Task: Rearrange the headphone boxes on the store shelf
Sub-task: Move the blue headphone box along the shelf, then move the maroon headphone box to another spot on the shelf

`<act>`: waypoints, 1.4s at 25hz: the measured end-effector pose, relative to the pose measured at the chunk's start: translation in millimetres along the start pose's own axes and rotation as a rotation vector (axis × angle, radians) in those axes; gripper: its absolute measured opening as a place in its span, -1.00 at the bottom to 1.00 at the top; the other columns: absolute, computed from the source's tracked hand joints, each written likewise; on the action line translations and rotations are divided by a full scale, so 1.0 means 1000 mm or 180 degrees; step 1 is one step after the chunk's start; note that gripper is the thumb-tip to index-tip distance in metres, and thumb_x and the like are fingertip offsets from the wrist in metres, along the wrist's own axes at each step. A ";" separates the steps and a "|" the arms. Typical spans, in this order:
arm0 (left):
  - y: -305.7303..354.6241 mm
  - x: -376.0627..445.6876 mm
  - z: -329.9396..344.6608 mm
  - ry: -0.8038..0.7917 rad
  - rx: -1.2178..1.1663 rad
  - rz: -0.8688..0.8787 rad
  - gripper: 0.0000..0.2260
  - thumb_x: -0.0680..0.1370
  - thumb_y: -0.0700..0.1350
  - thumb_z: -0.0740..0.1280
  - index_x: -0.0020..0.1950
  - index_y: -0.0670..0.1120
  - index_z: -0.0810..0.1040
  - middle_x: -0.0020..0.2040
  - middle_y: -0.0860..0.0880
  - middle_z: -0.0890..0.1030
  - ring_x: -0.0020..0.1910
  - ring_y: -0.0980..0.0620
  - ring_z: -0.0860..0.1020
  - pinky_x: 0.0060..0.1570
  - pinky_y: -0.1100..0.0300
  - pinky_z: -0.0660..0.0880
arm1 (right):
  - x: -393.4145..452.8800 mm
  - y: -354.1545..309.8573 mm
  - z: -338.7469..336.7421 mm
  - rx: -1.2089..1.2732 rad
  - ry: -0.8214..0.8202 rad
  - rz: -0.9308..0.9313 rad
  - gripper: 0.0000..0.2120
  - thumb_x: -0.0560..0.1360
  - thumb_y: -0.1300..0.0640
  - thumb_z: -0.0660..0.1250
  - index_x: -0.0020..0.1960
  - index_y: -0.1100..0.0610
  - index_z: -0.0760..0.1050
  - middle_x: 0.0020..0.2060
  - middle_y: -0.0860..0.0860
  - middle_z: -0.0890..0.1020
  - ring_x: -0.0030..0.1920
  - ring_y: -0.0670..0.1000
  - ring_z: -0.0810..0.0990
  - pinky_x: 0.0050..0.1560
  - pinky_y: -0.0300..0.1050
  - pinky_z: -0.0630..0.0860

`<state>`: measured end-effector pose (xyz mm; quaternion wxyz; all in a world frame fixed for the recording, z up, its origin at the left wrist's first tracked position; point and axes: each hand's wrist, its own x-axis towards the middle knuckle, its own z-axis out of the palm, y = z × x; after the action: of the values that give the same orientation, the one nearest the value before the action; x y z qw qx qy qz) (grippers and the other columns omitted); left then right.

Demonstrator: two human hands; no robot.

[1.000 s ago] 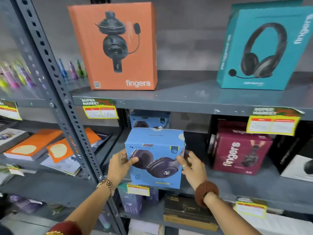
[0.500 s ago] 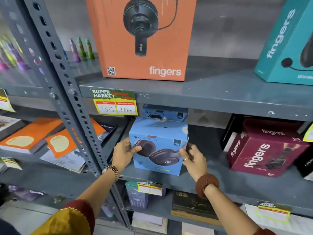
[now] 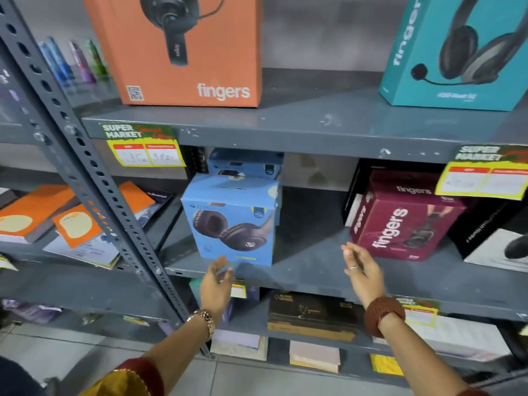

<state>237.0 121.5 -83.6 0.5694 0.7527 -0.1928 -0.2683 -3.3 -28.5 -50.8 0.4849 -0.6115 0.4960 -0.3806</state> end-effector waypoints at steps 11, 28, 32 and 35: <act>0.090 -0.057 0.223 -0.1007 0.0107 0.0306 -0.62 0.57 -0.15 0.26 0.38 -0.20 0.37 0.36 -0.15 0.48 0.37 -0.14 0.43 0.38 0.01 0.34 | 0.064 0.022 -0.195 0.0223 0.0562 0.0010 -0.59 0.54 0.07 0.25 0.35 0.16 0.37 0.33 0.11 0.47 0.30 0.07 0.45 0.24 -0.17 0.30; 0.130 -0.072 0.248 -0.0837 0.1538 0.1508 -0.51 0.52 0.18 0.17 0.40 0.00 0.40 -0.15 0.01 0.59 -0.05 -0.04 0.61 -0.14 0.27 0.50 | 0.091 0.011 -0.217 -0.0676 -0.0030 -0.0533 -0.68 0.52 -0.07 0.25 0.18 0.04 0.54 -0.06 -0.13 0.61 -0.07 -0.17 0.55 0.05 -0.15 0.46; 0.124 -0.102 0.207 -0.0952 0.1460 0.1505 -0.63 0.57 0.03 0.23 0.36 -0.01 0.44 -0.14 -0.01 0.62 -0.04 -0.10 0.65 -0.15 -0.03 0.63 | 0.045 0.001 -0.218 -0.0829 0.0175 -0.0717 -0.64 0.46 -0.17 0.28 0.17 -0.02 0.56 -0.16 -0.31 0.56 -0.25 -0.50 0.47 -0.16 -0.50 0.35; 0.119 -0.123 0.174 -0.1116 0.1243 0.1334 -0.68 0.55 0.06 0.26 0.28 0.02 0.50 -0.05 -0.03 0.63 -0.04 -0.04 0.67 -0.29 -0.06 0.66 | 0.011 -0.009 -0.216 -0.0796 0.0359 -0.0657 -0.57 0.43 -0.17 0.33 0.16 0.08 0.58 -0.06 -0.14 0.67 -0.20 -0.36 0.53 -0.10 -0.44 0.43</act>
<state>33.8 30.5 17.3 0.4154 0.7340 -0.4862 -0.2288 -202.9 -85.0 9.6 0.3349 -0.6924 0.5005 -0.3975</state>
